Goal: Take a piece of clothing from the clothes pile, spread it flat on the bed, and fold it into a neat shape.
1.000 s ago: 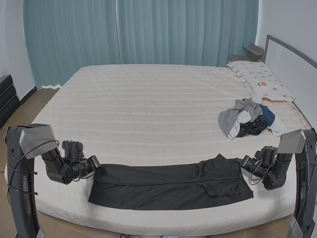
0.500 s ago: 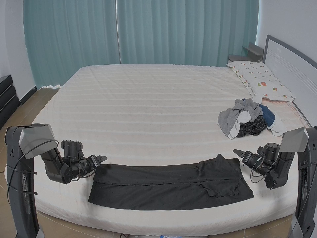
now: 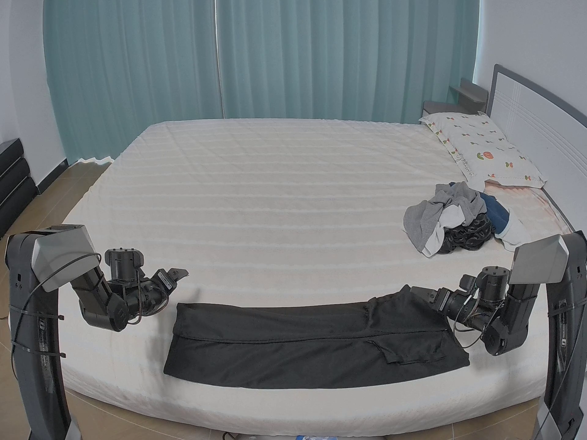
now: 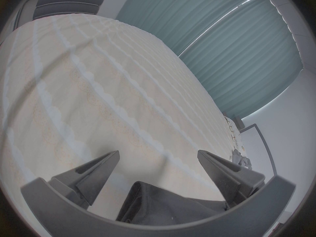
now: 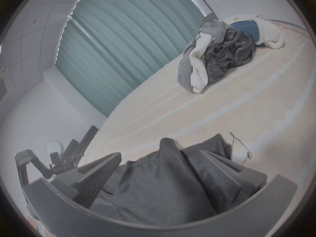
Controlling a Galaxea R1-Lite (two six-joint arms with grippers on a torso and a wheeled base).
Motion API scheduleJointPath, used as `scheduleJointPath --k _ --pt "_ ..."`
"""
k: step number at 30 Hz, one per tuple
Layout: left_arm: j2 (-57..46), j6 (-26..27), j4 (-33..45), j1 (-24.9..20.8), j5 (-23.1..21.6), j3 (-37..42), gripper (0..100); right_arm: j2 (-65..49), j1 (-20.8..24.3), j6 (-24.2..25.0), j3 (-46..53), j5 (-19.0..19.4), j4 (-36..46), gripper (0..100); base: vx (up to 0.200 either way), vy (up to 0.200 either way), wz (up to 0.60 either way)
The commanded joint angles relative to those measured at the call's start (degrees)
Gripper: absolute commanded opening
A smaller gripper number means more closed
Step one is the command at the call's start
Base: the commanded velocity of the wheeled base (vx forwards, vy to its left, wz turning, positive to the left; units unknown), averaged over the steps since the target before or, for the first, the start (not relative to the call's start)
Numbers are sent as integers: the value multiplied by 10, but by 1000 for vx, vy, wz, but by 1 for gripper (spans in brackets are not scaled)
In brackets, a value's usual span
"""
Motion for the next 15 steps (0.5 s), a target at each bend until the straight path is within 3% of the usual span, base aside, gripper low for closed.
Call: scheduleJointPath --k 1,11,12,15 --pt "1 -5 -1 1 0 -7 100 32 3 -13 -14 2 8 100 0 0 0" --pt "1 -5 -1 1 0 -8 100 46 5 -46 -20 2 19 100 0 0 0" --pt "1 -5 -1 1 0 -8 100 46 5 -46 -19 1 19 0 0 0 0" --pt "1 -4 -1 0 0 -8 100 46 4 -46 -16 -1 13 0 0 0 0"
